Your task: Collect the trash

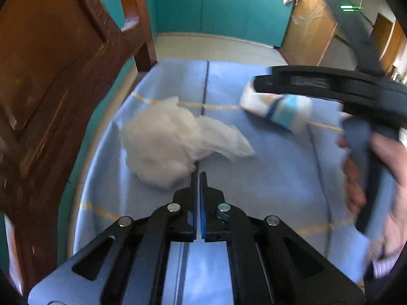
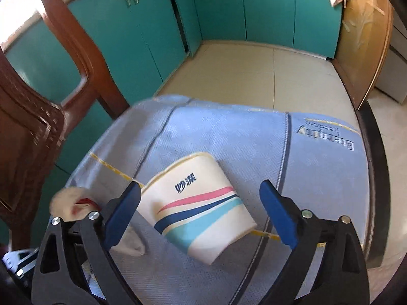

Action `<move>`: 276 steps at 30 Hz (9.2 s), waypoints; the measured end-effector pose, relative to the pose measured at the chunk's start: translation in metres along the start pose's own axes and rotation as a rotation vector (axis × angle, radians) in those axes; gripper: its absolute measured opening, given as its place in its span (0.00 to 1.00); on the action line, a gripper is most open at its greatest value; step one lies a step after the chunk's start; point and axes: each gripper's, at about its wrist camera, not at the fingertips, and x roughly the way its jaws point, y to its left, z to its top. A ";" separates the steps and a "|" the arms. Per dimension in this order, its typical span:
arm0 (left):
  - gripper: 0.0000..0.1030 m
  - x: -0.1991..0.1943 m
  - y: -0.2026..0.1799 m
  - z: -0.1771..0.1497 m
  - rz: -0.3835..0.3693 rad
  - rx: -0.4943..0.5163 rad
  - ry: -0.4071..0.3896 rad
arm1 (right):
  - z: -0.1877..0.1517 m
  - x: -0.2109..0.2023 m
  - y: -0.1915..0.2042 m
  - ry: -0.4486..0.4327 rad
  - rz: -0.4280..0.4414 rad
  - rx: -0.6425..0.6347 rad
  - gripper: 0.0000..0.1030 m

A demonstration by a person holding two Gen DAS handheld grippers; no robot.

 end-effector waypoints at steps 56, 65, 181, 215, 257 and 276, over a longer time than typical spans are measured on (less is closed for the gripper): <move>0.35 0.011 -0.011 -0.013 0.001 0.045 0.097 | -0.029 0.007 0.010 0.157 -0.088 -0.226 0.87; 0.33 0.016 -0.011 -0.012 0.014 0.025 0.064 | -0.039 -0.003 -0.002 0.139 -0.068 -0.136 0.70; 0.97 -0.183 -0.131 -0.059 -0.100 0.182 -0.437 | -0.241 -0.310 -0.087 -0.435 -0.523 0.312 0.97; 0.97 -0.281 -0.104 -0.133 -0.051 0.177 -0.583 | -0.280 -0.364 0.003 -0.563 -0.540 0.196 0.97; 0.97 -0.275 -0.105 -0.128 -0.036 0.177 -0.569 | -0.280 -0.363 0.004 -0.561 -0.541 0.198 0.97; 0.97 -0.271 -0.106 -0.128 -0.041 0.183 -0.564 | -0.280 -0.359 0.003 -0.552 -0.540 0.199 0.97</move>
